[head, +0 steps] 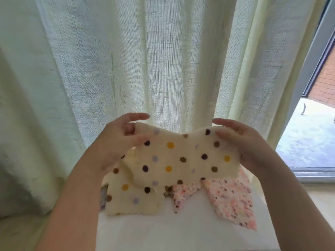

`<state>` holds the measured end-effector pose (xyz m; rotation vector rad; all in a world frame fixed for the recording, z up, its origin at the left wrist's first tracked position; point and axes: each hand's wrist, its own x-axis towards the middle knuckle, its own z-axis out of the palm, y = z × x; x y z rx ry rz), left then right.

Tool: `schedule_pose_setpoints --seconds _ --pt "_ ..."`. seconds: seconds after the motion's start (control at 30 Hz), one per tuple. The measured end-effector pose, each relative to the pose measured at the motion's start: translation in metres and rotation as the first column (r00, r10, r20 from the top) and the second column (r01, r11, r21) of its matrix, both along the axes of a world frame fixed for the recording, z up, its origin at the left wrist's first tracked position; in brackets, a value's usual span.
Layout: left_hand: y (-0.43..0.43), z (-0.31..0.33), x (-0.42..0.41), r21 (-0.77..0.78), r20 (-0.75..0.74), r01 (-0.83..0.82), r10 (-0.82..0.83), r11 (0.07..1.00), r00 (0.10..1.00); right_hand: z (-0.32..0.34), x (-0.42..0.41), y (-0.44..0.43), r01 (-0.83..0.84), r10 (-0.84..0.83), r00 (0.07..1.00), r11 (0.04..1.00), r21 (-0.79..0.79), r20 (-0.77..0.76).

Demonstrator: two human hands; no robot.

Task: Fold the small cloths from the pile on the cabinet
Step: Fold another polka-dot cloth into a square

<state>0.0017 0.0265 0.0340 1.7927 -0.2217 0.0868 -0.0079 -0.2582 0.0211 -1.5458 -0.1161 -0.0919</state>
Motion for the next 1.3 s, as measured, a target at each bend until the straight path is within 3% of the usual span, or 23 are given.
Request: schedule_pose_setpoints --seconds 0.07,0.17,0.23,0.3,0.37,0.4,0.53,0.63,0.73,0.83,0.93,1.07,1.17,1.3 --pt "0.002 0.0 -0.005 0.228 0.102 -0.027 0.003 0.973 0.995 0.003 -0.003 -0.005 -0.035 0.034 0.999 0.997 -0.068 -0.008" --pt "0.0 0.002 -0.005 0.438 0.325 -0.288 0.148 0.851 0.934 0.004 -0.004 -0.01 0.104 -0.092 0.994 0.952 -0.288 0.053" --pt "-0.002 0.0 -0.003 0.4 0.436 -0.361 0.171 0.843 0.884 0.003 -0.005 -0.012 0.186 -0.172 0.983 0.895 -0.405 0.071" --pt "-0.004 0.003 -0.005 0.316 0.499 -0.336 0.146 0.887 0.855 0.004 -0.006 -0.011 0.229 -0.207 0.972 0.737 -0.636 0.111" --pt "-0.011 0.009 -0.012 0.234 0.501 -0.258 0.111 0.937 0.858 0.008 -0.011 -0.005 0.201 -0.146 0.979 0.554 -0.808 0.144" --pt "-0.016 0.012 -0.016 0.211 0.501 -0.21 0.079 0.955 0.862 0.012 -0.014 0.001 0.169 -0.092 0.986 0.556 -0.814 0.142" --pt "-0.039 0.018 -0.027 0.2 0.545 -0.1 -0.025 0.975 0.838 0.018 -0.022 0.038 -0.005 0.122 0.982 0.774 -0.633 0.141" --pt "-0.046 0.018 -0.029 0.189 0.519 -0.086 -0.025 0.978 0.855 0.011 -0.02 0.054 -0.009 0.123 0.978 0.836 -0.549 0.171" --pt "-0.037 0.018 -0.025 0.265 0.344 -0.057 -0.039 0.963 0.938 0.009 -0.018 0.055 0.031 0.068 0.977 0.894 -0.447 0.203" --pt "-0.025 0.017 -0.023 0.329 0.216 -0.017 -0.058 0.944 0.975 0.013 -0.016 0.042 0.005 0.04 0.984 0.968 -0.25 0.174" --pt "-0.017 0.02 -0.022 0.183 0.229 -0.003 -0.04 0.983 0.973 0.016 -0.015 0.027 -0.134 0.145 0.984 0.986 -0.101 0.104" --pt "-0.023 0.027 -0.025 -0.093 0.273 0.055 -0.027 0.994 0.962 0.02 -0.02 0.029 -0.241 0.253 0.96 0.964 -0.111 0.118" --pt "-0.035 0.031 -0.03 -0.129 0.296 0.106 -0.063 0.986 0.953 0.023 -0.023 0.038 -0.187 0.184 0.961 0.982 -0.005 0.206" --pt "-0.045 0.034 -0.037 -0.067 0.307 0.112 -0.087 0.991 0.948 0.03 -0.028 0.043 -0.132 0.11 0.947 0.99 0.052 0.302"
